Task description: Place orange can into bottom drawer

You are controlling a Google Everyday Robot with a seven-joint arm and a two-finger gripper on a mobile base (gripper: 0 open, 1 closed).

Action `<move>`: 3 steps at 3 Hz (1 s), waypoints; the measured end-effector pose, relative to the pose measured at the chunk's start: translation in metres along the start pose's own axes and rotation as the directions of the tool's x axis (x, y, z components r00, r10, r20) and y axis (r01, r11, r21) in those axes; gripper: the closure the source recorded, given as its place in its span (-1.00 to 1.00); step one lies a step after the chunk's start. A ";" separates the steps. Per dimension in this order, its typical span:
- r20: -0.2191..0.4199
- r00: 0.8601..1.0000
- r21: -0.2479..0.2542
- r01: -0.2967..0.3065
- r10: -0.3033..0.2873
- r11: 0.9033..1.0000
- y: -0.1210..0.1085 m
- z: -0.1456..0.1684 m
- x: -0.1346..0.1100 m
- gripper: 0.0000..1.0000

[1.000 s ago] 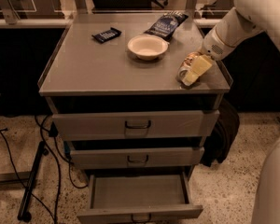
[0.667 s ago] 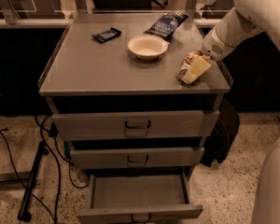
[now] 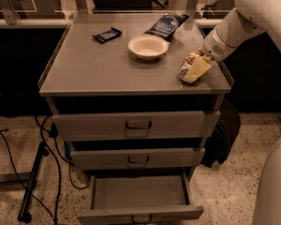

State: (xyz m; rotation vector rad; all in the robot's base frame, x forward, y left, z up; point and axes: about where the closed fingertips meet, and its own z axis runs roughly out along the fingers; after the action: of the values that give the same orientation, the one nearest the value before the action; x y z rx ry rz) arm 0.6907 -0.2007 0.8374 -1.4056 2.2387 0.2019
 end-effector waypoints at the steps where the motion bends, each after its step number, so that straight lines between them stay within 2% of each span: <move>1: 0.000 1.000 0.000 0.000 0.000 1.000 0.000 0.000 0.000 1.00; 3: 0.042 0.997 -0.020 0.060 -0.059 0.998 0.029 -0.046 0.006 1.00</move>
Offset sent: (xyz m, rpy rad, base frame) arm -0.0280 -0.0088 0.0358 0.0228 -0.0339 0.0346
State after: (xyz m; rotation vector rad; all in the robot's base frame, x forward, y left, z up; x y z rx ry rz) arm 0.6486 -0.2092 0.8705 -1.4633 2.1644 0.2329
